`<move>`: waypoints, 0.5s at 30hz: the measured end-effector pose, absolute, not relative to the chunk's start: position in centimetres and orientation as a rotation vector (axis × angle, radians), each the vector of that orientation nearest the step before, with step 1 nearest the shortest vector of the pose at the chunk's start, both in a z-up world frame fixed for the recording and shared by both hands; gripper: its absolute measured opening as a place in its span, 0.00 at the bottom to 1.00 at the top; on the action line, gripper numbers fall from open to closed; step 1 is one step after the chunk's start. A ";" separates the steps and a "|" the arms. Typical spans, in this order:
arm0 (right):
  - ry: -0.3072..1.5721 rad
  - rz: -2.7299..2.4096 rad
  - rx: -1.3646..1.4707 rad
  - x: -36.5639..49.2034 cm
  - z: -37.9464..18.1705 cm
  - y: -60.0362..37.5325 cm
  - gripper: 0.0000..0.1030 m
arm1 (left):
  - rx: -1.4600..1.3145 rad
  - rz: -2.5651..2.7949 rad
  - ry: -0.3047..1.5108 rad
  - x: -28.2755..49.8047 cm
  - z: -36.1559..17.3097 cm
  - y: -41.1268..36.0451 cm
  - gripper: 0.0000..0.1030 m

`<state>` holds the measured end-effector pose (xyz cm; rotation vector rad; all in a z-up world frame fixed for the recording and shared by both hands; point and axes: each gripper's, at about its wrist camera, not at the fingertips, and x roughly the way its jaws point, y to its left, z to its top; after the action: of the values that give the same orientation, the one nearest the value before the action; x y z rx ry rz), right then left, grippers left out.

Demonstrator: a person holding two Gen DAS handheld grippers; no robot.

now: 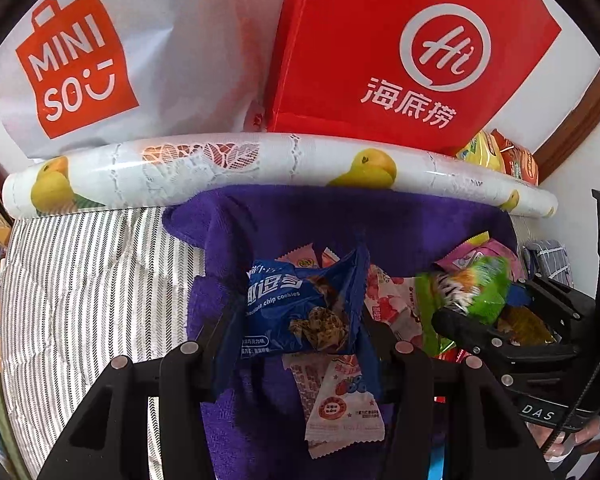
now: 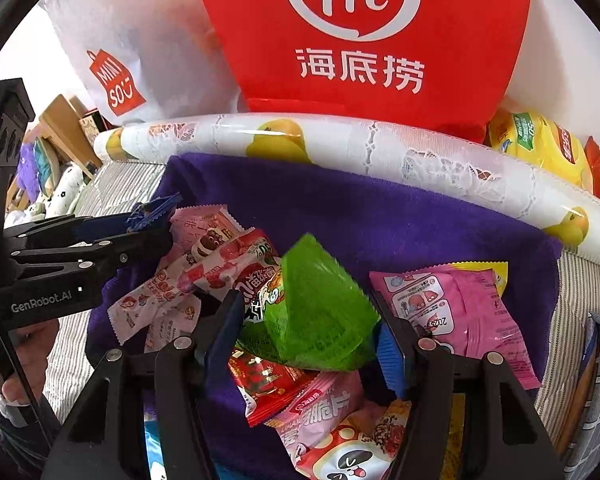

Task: Organize snacks
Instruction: 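Lower both tools and open them to drop the bags onto the towel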

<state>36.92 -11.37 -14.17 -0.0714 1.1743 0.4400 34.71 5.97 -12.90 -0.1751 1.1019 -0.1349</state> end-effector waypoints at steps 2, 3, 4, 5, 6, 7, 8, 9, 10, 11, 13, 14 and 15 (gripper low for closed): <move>1.171 0.442 -0.075 36.9 -14.2 -11.3 0.61 | -0.168 -0.138 1.103 34.7 -12.9 5.8 0.48; 1.173 0.443 -0.081 37.0 -14.3 -11.1 0.63 | -0.163 -0.139 1.104 34.7 -13.0 5.7 0.48; 1.175 0.441 -0.084 36.9 -14.3 -11.1 0.65 | -0.160 -0.137 1.105 34.7 -13.0 5.6 0.48; 1.178 0.435 -0.084 37.0 -14.3 -11.1 0.66 | -0.160 -0.135 1.105 34.8 -13.0 5.5 0.48; 1.178 0.435 -0.081 37.0 -14.4 -11.1 0.66 | -0.160 -0.134 1.107 34.8 -13.1 5.4 0.48; 1.179 0.437 -0.078 37.0 -14.4 -11.1 0.66 | -0.161 -0.134 1.110 34.9 -13.2 5.4 0.48; 1.180 0.438 -0.076 37.0 -14.4 -11.2 0.66 | -0.163 -0.133 1.113 34.9 -13.2 5.4 0.48; 1.182 0.436 -0.075 37.0 -14.3 -11.2 0.66 | -0.163 -0.133 1.114 35.0 -13.3 5.4 0.48; 1.182 0.433 -0.075 37.0 -14.2 -11.3 0.66 | -0.163 -0.134 1.115 35.0 -13.3 5.4 0.48; 1.177 0.430 -0.076 36.9 -14.0 -11.3 0.66 | -0.162 -0.135 1.116 35.0 -13.4 5.4 0.48; 1.167 0.424 -0.079 36.8 -13.6 -11.6 0.68 | -0.162 -0.137 1.117 35.0 -13.5 5.3 0.48; 1.156 0.418 -0.081 36.7 -13.3 -11.8 0.69 | -0.161 -0.138 1.117 35.0 -13.5 5.2 0.48; 1.147 0.415 -0.082 36.6 -12.9 -12.0 0.70 | -0.158 -0.139 1.116 35.0 -13.5 5.1 0.48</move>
<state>36.57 -11.99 -12.95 -0.0817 1.1473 0.4153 35.03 5.13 -13.47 -0.1579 1.1161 -0.1387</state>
